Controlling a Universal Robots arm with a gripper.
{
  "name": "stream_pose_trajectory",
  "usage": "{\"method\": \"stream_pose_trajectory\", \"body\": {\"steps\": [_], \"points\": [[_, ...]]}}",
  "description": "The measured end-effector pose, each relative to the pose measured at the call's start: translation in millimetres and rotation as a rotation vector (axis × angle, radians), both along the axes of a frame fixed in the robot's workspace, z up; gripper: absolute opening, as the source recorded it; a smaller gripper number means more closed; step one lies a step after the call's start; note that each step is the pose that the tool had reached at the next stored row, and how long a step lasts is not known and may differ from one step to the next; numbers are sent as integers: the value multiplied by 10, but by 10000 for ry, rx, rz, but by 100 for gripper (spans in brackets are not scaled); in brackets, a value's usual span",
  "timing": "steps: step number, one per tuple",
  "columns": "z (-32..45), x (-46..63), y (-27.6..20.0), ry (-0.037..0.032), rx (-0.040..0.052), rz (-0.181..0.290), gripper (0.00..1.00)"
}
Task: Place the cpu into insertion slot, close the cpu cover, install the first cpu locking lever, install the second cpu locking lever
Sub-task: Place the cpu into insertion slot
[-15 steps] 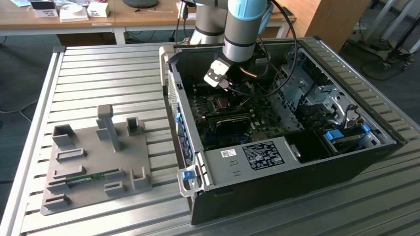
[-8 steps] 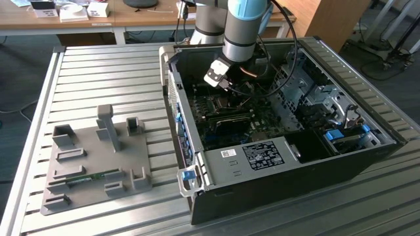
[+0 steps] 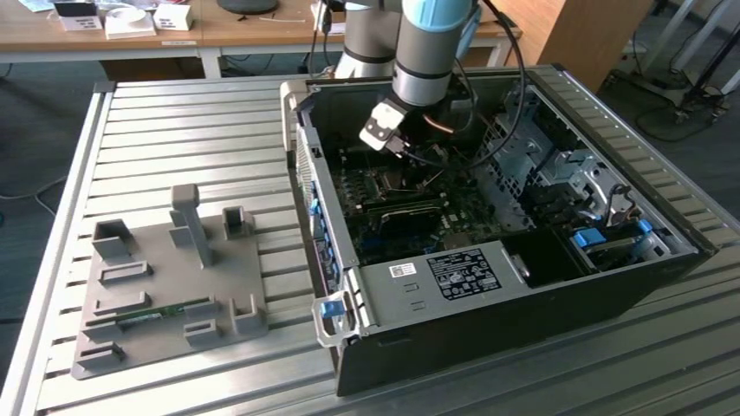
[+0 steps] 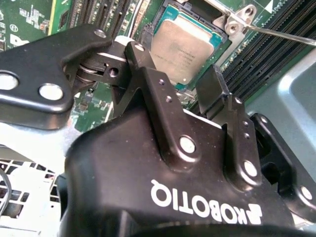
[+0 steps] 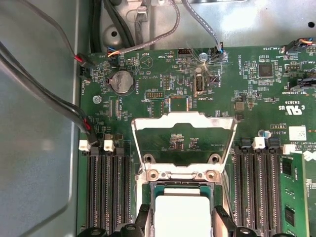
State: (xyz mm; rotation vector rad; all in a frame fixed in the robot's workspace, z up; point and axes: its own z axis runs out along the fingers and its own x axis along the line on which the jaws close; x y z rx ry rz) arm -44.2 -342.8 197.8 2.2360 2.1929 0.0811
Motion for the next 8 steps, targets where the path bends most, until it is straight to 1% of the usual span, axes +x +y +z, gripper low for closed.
{"method": "stream_pose_trajectory", "body": {"steps": [8], "points": [[54, 0, 0, 0, 0, -1, 61]]}}
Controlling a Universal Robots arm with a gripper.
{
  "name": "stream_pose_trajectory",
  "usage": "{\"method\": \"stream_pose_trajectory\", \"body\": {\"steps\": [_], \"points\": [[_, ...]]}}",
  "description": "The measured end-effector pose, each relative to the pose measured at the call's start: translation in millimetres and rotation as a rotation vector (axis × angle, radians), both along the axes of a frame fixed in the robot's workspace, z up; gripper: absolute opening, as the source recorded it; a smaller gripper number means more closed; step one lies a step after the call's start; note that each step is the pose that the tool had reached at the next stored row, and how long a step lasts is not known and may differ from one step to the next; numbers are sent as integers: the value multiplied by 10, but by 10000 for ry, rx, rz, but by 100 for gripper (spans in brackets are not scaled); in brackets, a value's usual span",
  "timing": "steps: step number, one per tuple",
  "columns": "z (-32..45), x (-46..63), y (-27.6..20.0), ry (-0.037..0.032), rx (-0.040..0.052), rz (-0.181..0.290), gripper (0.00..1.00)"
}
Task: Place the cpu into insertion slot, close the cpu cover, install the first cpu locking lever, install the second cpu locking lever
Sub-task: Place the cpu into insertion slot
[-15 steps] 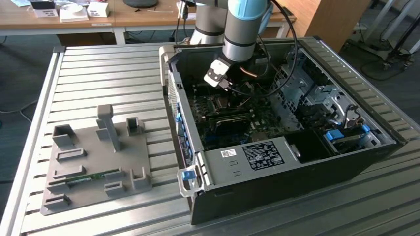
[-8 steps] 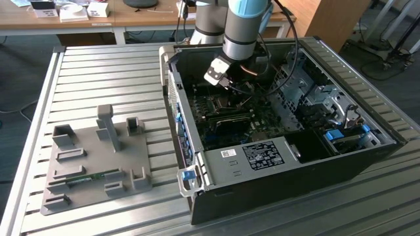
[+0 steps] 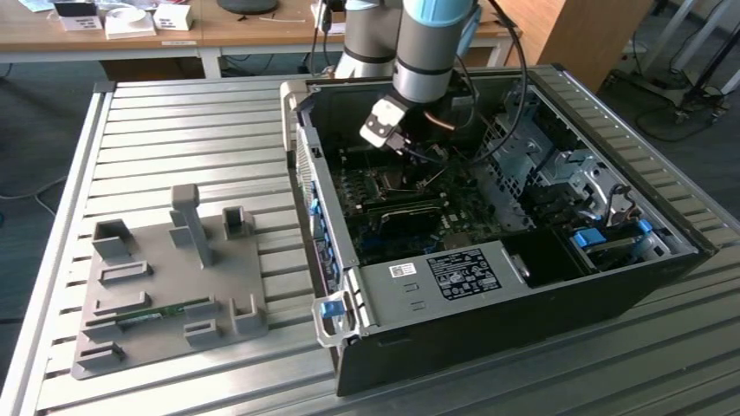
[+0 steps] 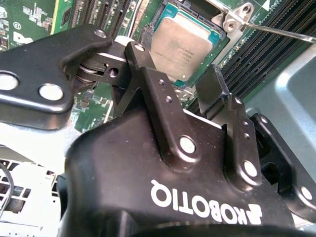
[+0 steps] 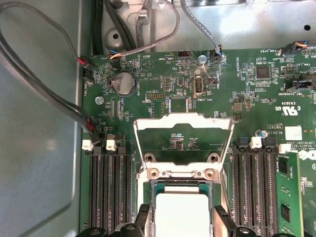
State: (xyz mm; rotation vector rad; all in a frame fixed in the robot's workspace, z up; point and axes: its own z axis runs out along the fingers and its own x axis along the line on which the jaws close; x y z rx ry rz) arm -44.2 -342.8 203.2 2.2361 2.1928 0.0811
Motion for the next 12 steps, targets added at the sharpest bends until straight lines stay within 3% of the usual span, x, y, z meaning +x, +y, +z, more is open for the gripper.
{"method": "stream_pose_trajectory", "body": {"steps": [12], "points": [[31, 0, 0, 0, 1, 0, 61]]}}
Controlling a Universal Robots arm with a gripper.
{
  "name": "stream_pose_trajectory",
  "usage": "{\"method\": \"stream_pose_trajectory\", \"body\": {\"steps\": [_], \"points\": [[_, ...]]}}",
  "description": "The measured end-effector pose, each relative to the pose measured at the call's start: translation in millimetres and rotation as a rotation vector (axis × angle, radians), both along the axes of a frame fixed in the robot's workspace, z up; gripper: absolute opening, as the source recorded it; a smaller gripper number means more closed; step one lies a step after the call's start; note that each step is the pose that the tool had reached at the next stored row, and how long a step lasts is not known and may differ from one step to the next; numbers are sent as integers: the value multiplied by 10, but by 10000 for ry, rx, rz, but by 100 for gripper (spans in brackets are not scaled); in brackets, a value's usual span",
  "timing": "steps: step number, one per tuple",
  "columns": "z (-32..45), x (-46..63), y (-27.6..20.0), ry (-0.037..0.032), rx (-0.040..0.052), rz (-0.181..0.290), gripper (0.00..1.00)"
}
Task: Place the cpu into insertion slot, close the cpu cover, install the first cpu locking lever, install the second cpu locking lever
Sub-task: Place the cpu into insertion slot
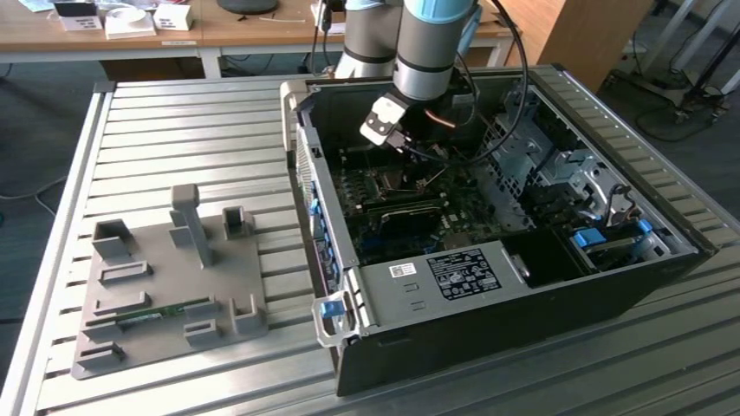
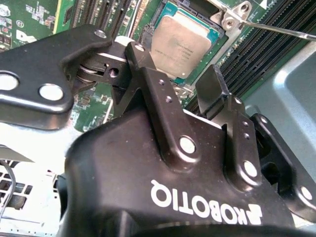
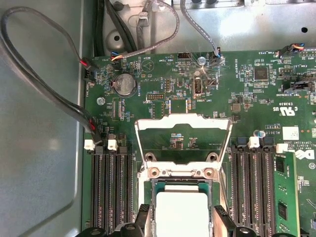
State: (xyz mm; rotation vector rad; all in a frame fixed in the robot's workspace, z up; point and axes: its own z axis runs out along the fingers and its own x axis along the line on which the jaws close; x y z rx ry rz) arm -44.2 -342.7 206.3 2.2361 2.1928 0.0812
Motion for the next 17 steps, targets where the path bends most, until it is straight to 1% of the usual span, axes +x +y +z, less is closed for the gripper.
{"method": "stream_pose_trajectory", "body": {"steps": [2, 3, 4, 6, 7, 8, 9, 10, 17], "points": [[1, 0, 0, 0, 0, 0, 60], [2, 0, 0, 0, -1, 0, 53], [3, 0, 0, 0, 0, 0, 53], [4, 0, 0, 0, 0, 0, 42], [5, 0, 0, 0, 0, 0, 42], [6, 0, 0, 0, 0, -1, 36], [6, 0, 0, 0, 0, 0, 36], [7, 0, 0, 0, 0, 0, 29], [12, 0, 0, 0, -1, 0, 29]]}}
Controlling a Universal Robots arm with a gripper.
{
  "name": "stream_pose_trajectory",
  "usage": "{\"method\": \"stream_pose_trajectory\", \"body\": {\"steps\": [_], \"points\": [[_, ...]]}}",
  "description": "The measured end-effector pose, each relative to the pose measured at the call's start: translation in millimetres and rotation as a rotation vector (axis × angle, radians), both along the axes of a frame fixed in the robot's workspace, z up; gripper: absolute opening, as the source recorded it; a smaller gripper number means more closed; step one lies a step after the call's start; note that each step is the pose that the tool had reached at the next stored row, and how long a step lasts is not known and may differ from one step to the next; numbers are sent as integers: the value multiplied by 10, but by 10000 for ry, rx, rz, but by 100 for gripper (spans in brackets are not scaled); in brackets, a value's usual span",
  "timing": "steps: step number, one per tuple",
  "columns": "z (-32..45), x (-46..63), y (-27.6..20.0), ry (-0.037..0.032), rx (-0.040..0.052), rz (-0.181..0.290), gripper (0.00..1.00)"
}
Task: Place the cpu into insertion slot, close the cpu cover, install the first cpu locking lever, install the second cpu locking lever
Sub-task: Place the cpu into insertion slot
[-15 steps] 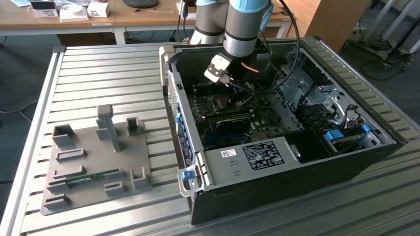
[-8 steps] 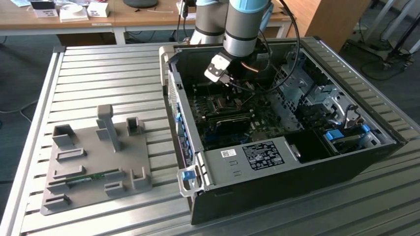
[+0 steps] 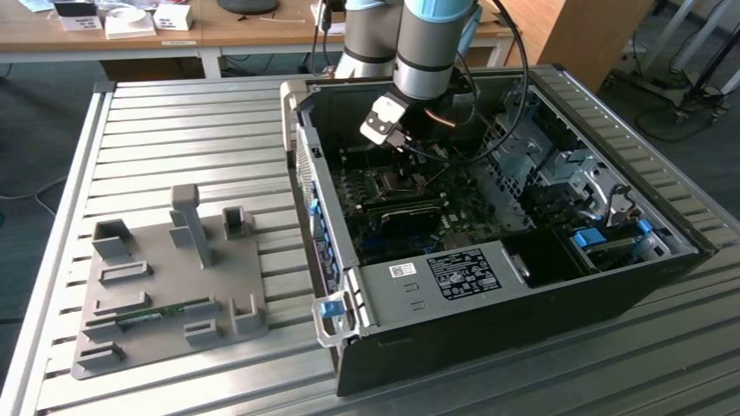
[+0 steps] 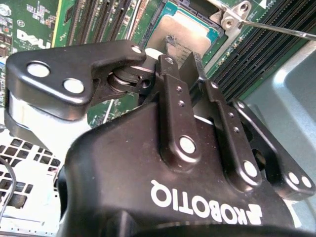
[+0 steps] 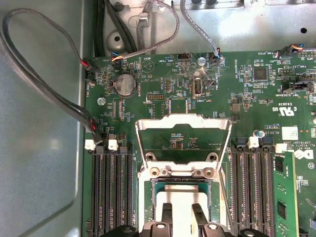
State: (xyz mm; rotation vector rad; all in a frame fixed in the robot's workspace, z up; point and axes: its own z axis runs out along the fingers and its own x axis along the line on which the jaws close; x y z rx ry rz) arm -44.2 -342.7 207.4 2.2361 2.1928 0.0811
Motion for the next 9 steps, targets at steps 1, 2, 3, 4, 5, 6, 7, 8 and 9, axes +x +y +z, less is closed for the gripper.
{"method": "stream_pose_trajectory", "body": {"steps": [1, 2, 3, 4, 5, 6, 7, 8, 9], "points": [[1, 0, 0, 0, 0, 0, 29], [1, 0, 0, 0, 1, 0, 27], [2, 0, 0, 0, 0, 0, 27], [3, 0, 0, 0, 1, 0, 21], [3, 0, 0, 0, 0, 0, 15], [4, 0, 0, 0, 0, 0, 11], [5, 0, 0, 0, 1, 0, 11], [5, 0, 0, 0, 1, 0, 11], [6, 0, 0, 0, 0, 0, 11]]}}
